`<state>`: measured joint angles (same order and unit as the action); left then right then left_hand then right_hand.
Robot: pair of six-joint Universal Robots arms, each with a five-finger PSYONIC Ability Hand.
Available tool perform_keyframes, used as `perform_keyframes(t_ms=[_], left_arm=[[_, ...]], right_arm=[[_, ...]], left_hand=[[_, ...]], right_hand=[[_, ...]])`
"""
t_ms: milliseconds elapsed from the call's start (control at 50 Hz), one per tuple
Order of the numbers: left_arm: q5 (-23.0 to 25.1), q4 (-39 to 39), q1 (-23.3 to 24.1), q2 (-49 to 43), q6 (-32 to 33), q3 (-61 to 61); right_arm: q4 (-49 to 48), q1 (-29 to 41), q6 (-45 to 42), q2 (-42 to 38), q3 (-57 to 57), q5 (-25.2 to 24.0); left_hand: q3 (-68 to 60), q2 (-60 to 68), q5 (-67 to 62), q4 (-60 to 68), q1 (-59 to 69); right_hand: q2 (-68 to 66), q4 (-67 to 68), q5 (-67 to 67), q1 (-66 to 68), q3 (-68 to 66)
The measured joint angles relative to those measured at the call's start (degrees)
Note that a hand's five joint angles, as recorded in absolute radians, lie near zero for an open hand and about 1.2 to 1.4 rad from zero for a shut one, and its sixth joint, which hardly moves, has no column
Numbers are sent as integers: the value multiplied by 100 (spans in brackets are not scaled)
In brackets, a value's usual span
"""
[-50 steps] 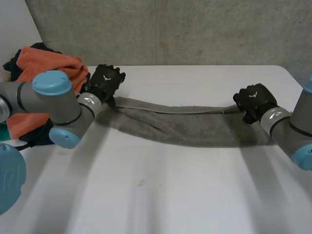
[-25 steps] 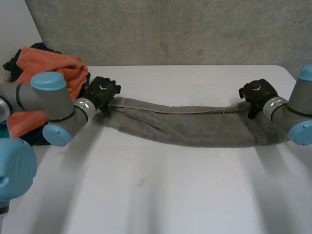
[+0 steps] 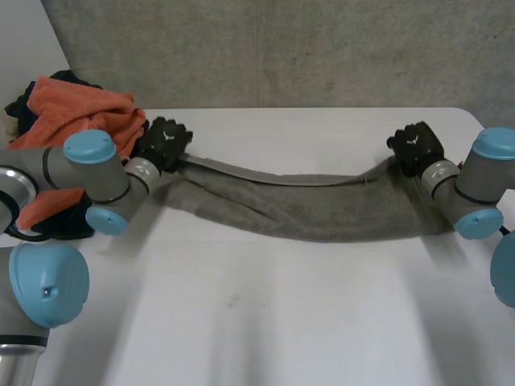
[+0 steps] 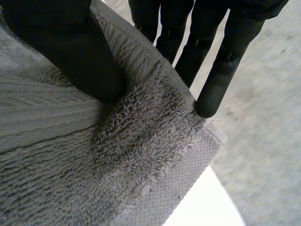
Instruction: Fold the laundry.
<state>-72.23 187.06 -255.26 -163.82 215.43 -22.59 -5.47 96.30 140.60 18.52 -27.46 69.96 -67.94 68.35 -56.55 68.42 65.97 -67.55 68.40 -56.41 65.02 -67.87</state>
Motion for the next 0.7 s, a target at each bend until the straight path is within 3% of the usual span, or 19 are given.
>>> perform_keyframes(t_ms=[160, 340, 480, 700], left_arm=[[-351, 1107, -20, 268, -563, 663], [-812, 1987, -63, 1588, -1413, 903], [-732, 1980, -105, 2576, -1697, -87], [-314, 1878, -173, 3491, -1613, -3569]], right_arm=[[-1823, 41, 90, 352, 149, 215], [-3572, 64, 1127, 1463, 225, 553], [-3274, 53, 1461, 2188, -310, 488], [-1888, -55, 1400, 2943, -2804, -110]], left_hand=[[-1, 6, 0, 3, 0], [-14, 15, -2, 5, 0], [-14, 16, -2, 6, 0], [-16, 18, -2, 22, 0]], right_hand=[[0, 8, 0, 0, -2], [0, 19, 1, 0, -2], [0, 19, 1, 0, -3], [0, 21, 1, 0, -28]])
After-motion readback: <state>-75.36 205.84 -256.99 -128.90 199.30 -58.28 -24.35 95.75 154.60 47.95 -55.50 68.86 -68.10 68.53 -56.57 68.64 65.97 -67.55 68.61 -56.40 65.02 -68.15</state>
